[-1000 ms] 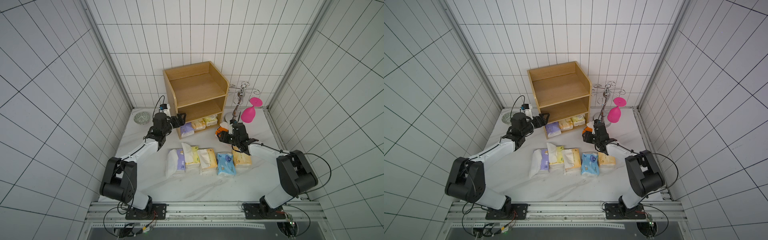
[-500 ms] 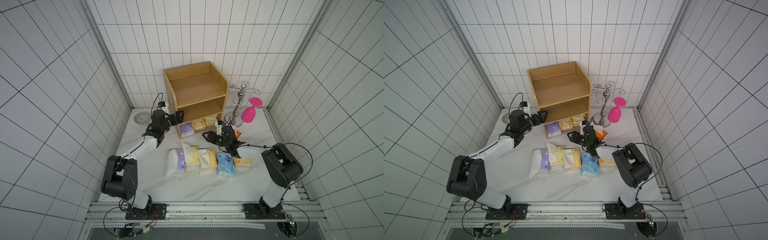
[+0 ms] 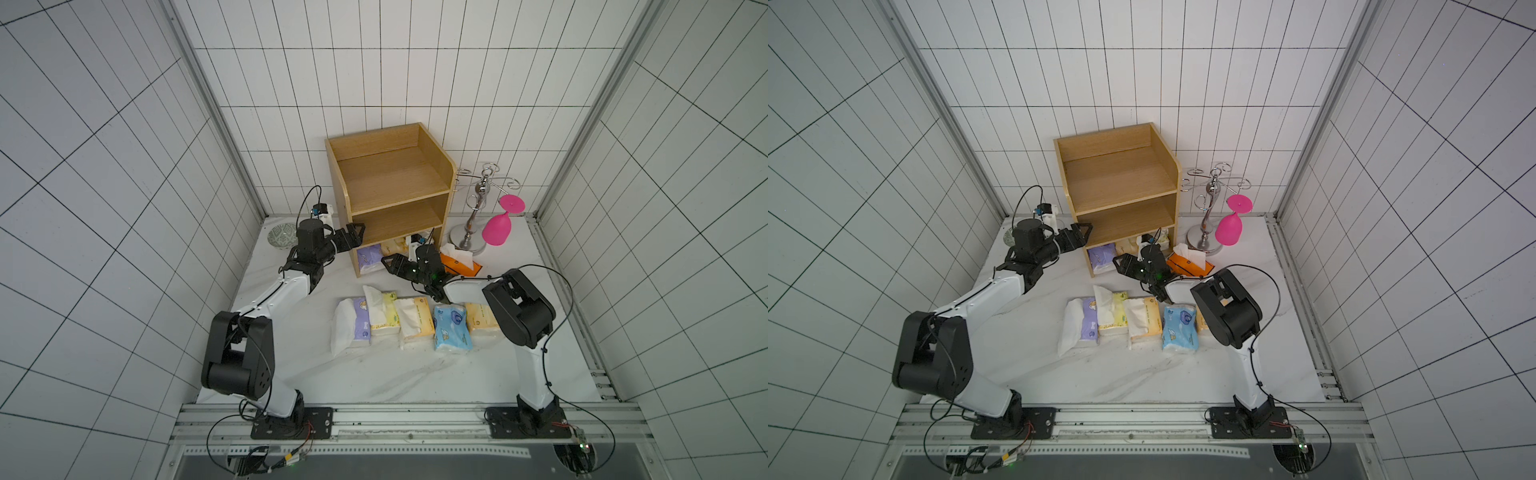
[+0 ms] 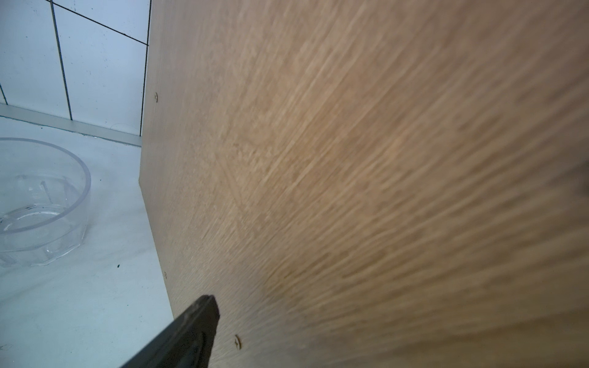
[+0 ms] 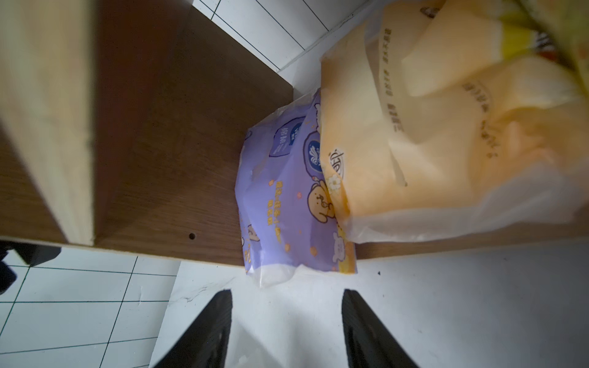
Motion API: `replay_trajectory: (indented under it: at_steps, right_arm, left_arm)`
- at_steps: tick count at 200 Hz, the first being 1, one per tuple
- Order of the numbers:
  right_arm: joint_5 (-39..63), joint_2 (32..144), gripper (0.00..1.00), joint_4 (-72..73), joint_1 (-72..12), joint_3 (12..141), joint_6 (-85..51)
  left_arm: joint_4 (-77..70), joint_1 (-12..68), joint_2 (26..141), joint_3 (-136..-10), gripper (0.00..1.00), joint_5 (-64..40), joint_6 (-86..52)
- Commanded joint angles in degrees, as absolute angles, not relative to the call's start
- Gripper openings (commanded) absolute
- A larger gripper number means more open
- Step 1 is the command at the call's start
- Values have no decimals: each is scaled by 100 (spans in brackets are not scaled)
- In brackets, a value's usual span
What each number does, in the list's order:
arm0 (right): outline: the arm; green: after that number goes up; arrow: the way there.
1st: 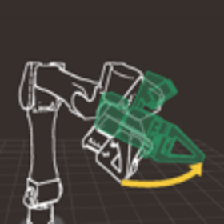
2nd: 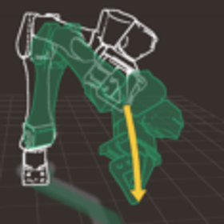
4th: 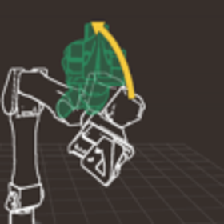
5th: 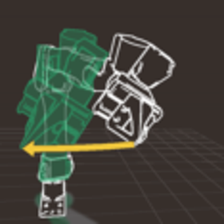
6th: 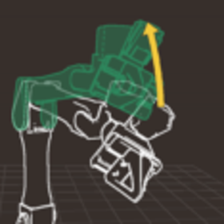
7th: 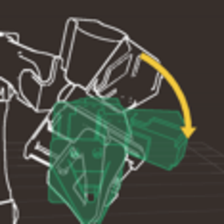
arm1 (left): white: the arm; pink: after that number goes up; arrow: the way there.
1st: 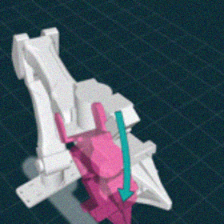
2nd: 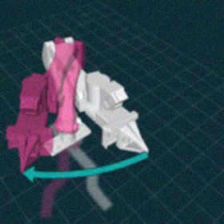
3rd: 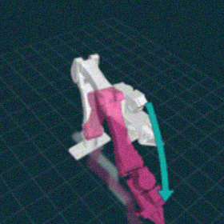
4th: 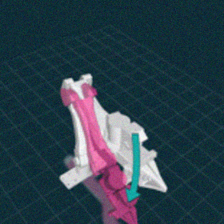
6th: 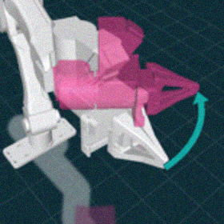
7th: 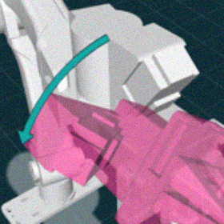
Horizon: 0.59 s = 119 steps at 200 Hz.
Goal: Remove the tissue boxes from the shelf
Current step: Adjust the shelf at the center of the board.
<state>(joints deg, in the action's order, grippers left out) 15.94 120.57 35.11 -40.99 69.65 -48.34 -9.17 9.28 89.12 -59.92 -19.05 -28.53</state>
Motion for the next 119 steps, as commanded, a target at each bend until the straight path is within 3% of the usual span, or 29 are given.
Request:
replay_trajectory:
  at_steps: [1,93,119]
  right_arm:
    - [1330,12291,59,3297,-4166,7388,-4692]
    - [1216,12901,60,3077,-4246,8146,-4362]
    - [1260,12961,52,3061,-4264,8207,-4339]
  left_arm:
    - [-869,774,8888,-5983,95,-1942,-2818]
    - [-922,747,8860,-5915,95,-2231,-2909]
    - [-897,747,8829,-5897,95,-2229,-2918]
